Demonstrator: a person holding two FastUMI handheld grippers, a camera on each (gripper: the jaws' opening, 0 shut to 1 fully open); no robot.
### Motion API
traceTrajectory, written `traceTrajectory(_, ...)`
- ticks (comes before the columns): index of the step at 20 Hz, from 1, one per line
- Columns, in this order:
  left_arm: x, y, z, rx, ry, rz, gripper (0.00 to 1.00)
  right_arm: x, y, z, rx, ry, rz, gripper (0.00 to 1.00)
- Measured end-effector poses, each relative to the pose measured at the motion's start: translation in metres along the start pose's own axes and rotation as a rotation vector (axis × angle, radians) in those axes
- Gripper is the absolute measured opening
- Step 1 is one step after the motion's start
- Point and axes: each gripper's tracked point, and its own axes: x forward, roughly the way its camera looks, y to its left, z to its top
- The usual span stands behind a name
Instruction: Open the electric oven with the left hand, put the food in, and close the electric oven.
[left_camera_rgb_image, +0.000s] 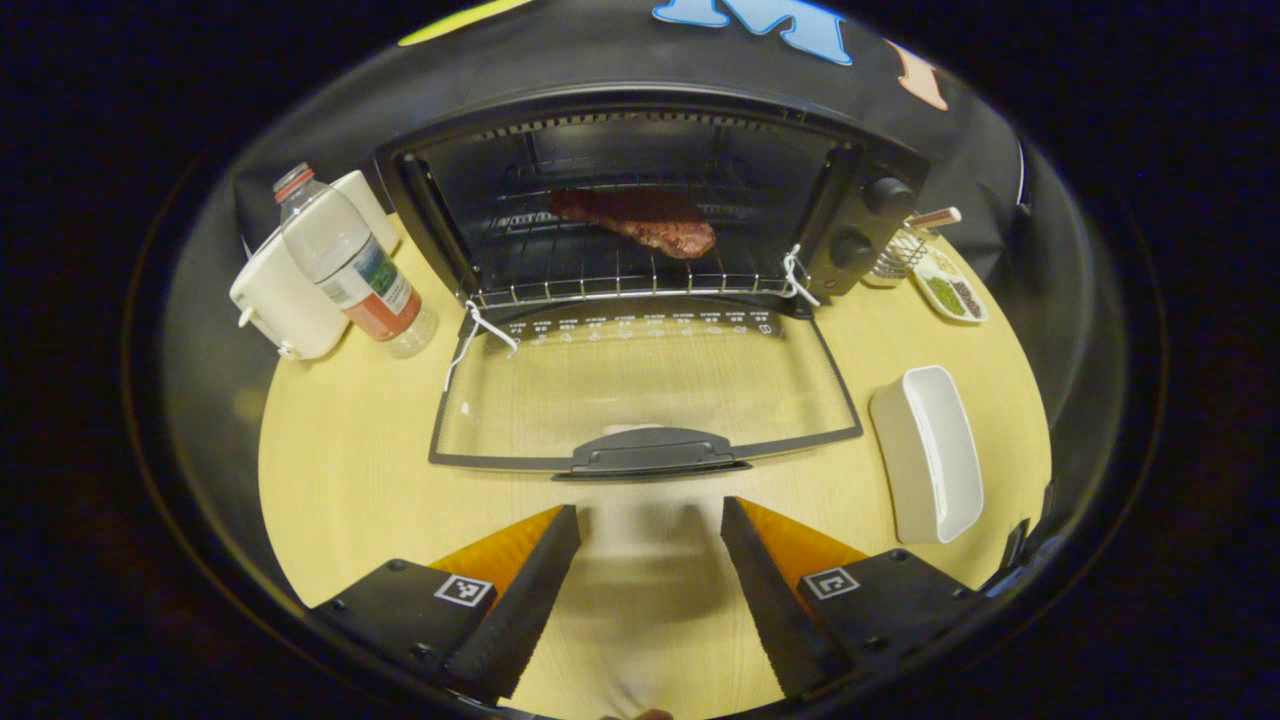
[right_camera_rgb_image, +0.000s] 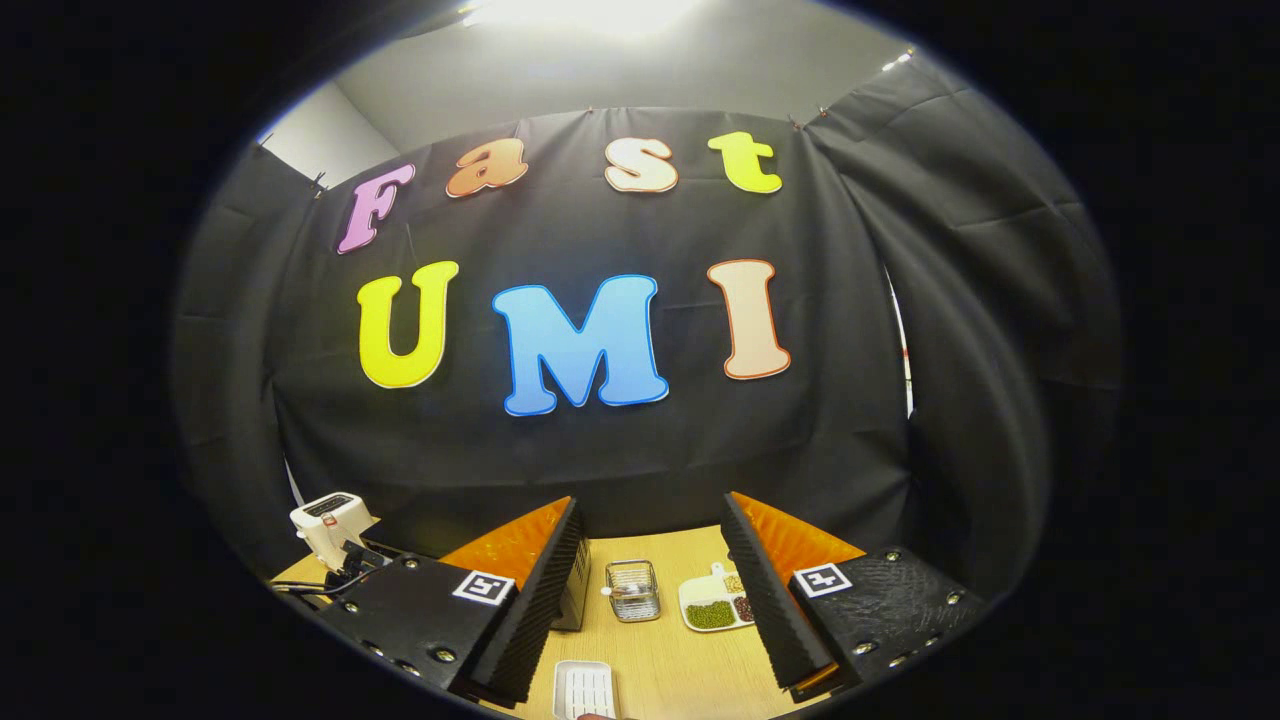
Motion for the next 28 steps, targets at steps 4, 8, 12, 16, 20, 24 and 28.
traceTrajectory(4,0.017,0.005,-0.004,0.011,0.049,0.009,0.97,0.002,-0.004,0.000,0.002,0.003,-0.010,0.87)
traceTrajectory(8,0.024,0.007,0.000,-0.027,0.072,0.005,0.97,0.005,-0.006,-0.001,-0.001,0.010,-0.008,0.87)
traceTrajectory(12,0.030,0.009,0.001,-0.011,0.085,0.020,0.94,0.008,-0.003,-0.004,0.002,0.018,0.002,0.87)
traceTrajectory(16,0.036,0.009,-0.001,-0.029,0.088,0.012,0.94,0.011,0.006,-0.002,-0.010,0.018,0.025,0.87)
traceTrajectory(20,0.033,0.009,0.001,-0.020,0.075,0.010,0.97,0.011,0.017,0.002,-0.020,0.015,0.049,0.87)
traceTrajectory(24,0.021,0.009,0.004,-0.019,0.037,0.010,0.92,0.008,0.027,0.007,-0.025,0.000,0.071,0.86)
traceTrajectory(28,0.007,0.009,0.008,-0.021,0.009,0.007,0.96,0.006,0.033,0.012,-0.021,-0.015,0.096,0.87)
